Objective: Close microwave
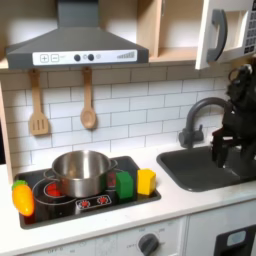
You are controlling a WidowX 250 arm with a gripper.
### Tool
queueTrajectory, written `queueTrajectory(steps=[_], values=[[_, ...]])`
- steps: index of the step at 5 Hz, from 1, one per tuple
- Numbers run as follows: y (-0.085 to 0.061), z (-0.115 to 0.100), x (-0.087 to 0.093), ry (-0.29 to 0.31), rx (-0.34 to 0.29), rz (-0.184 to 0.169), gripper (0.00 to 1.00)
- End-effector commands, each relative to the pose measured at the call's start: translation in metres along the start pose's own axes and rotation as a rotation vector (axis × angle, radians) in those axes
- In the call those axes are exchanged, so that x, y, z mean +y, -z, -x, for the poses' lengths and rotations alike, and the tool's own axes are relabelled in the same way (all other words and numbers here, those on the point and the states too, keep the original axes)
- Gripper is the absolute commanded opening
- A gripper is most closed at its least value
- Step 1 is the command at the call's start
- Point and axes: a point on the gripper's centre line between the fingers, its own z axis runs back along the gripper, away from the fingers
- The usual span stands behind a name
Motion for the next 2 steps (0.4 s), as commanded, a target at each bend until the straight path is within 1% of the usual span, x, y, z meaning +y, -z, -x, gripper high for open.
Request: queueTrajectory(steps=[1,2], values=[[-0.0048,-0.0173,-0.0079,0.026,-0.035,0.012,1.0],[-0.0087,-0.0269,-0.0097,0.031,-0.056,0.019,1.0]])
